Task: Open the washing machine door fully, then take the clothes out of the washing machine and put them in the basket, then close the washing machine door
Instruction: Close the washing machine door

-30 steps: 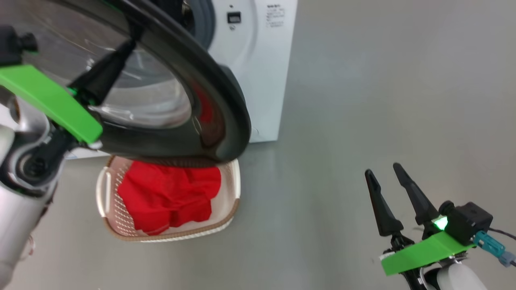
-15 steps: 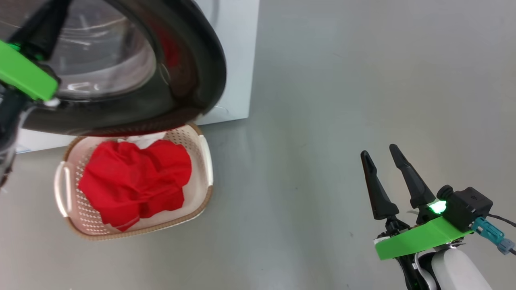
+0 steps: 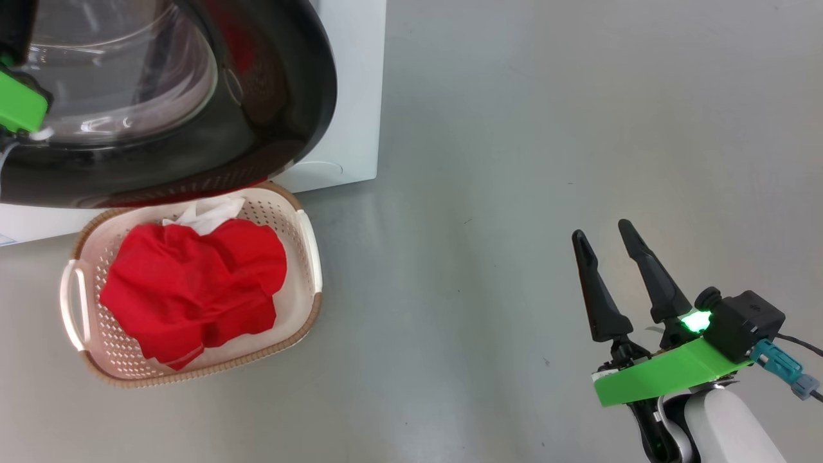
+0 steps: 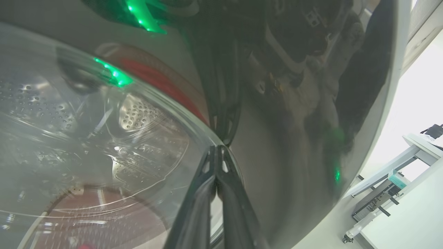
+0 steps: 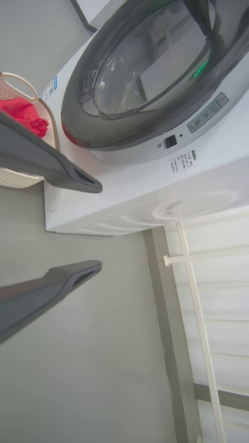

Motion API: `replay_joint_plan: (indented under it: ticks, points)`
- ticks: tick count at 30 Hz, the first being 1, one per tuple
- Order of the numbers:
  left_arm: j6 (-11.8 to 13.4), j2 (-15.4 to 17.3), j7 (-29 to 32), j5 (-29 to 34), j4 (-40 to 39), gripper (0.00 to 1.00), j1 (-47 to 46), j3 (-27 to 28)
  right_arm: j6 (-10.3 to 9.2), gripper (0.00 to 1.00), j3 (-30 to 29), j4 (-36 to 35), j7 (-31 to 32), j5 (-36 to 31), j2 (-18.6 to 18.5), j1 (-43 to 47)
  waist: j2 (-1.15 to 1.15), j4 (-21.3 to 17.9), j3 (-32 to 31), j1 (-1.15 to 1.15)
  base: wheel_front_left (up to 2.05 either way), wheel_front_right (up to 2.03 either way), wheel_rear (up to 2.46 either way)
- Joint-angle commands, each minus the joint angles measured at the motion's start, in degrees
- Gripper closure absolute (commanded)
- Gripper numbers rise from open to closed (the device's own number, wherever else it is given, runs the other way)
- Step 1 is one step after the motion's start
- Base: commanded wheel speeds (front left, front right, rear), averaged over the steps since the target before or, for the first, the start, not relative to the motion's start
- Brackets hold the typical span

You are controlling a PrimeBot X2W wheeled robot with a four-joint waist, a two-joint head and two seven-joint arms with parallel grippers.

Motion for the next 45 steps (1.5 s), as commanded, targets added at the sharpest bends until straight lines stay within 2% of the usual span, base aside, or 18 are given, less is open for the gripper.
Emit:
replay_joint_plan:
  ticks: [1,9,10,11,16,17,19,20,21,32,37,45]
  points:
    - [-0.34,3.03,-0.25,-0.85,-0.77,1.00,-2.49,1.38,0.36,0.00,0.74,-1.51,-0.37,-0.77,-0.05,-1.34,0.00,0.10,0.01,0.00,0.00,0.00,0.00]
    - [-0.34,3.44,1.43,-5.11,-4.06,1.00,0.84,-1.64,0.36,0.00,0.61,-1.11,-0.37,-1.02,-0.20,-0.76,0.00,1.44,-1.35,0.00,0.00,0.00,0.00]
    - [-0.34,3.56,1.25,-5.46,-4.58,0.93,1.65,-1.99,0.36,0.00,0.66,-1.03,-0.37,-1.04,-0.37,-0.62,0.00,1.70,-1.67,0.00,0.00,0.00,0.00]
    - [-0.34,3.67,0.84,-5.79,-5.06,0.81,2.53,-2.27,0.36,0.00,0.72,-0.92,-0.37,-1.04,-0.55,-0.48,0.00,1.95,-2.09,0.00,0.00,0.00,0.00]
    - [-0.34,3.92,-1.10,-7.27,-7.14,0.70,6.71,-3.23,0.36,0.00,0.76,-0.72,-0.37,-1.04,-1.46,0.26,0.00,3.21,-3.70,0.00,0.00,0.00,0.00]
    - [-0.34,3.87,-1.69,-7.88,-7.70,0.64,7.88,-3.28,0.36,0.00,0.76,-0.69,-0.37,-1.03,-1.74,0.44,0.00,3.56,-4.08,0.00,0.00,0.00,0.00]
    - [-0.34,3.87,-2.96,-8.63,-8.46,0.43,10.07,-3.45,0.36,0.00,0.74,-0.69,-0.37,-1.06,-2.30,0.83,0.00,4.39,-4.73,0.00,0.00,0.00,0.00]
    - [-0.34,3.86,-3.58,-9.00,-8.81,0.18,11.16,-3.51,0.36,0.00,0.78,-0.68,-0.37,-1.10,-2.54,1.02,0.00,4.73,-5.12,0.00,0.00,0.00,0.00]
    - [-0.34,3.93,-4.23,-9.12,-9.10,0.02,12.23,-3.66,0.36,0.00,0.75,-0.67,-0.37,-1.13,-2.79,1.25,0.00,5.15,-5.48,0.00,0.00,0.00,0.00]
    - [-0.34,2.63,-9.76,-9.21,-10.56,0.00,26.98,-3.05,0.36,0.00,0.10,-0.51,-0.37,-1.01,-4.41,4.11,0.00,8.97,-8.98,0.00,0.00,0.00,0.00]
    - [-0.34,0.36,-10.04,-9.15,-11.08,0.00,33.56,0.94,0.36,0.00,-0.11,-0.50,-0.37,-0.89,-5.12,5.27,0.00,10.01,-9.63,0.00,0.00,0.00,0.00]
    - [-0.34,-2.63,-10.07,-3.30,-10.64,0.00,43.30,9.46,0.36,0.00,-1.36,-0.52,-0.37,-0.44,-6.18,7.45,0.00,10.23,-10.53,0.00,0.00,0.00,0.00]
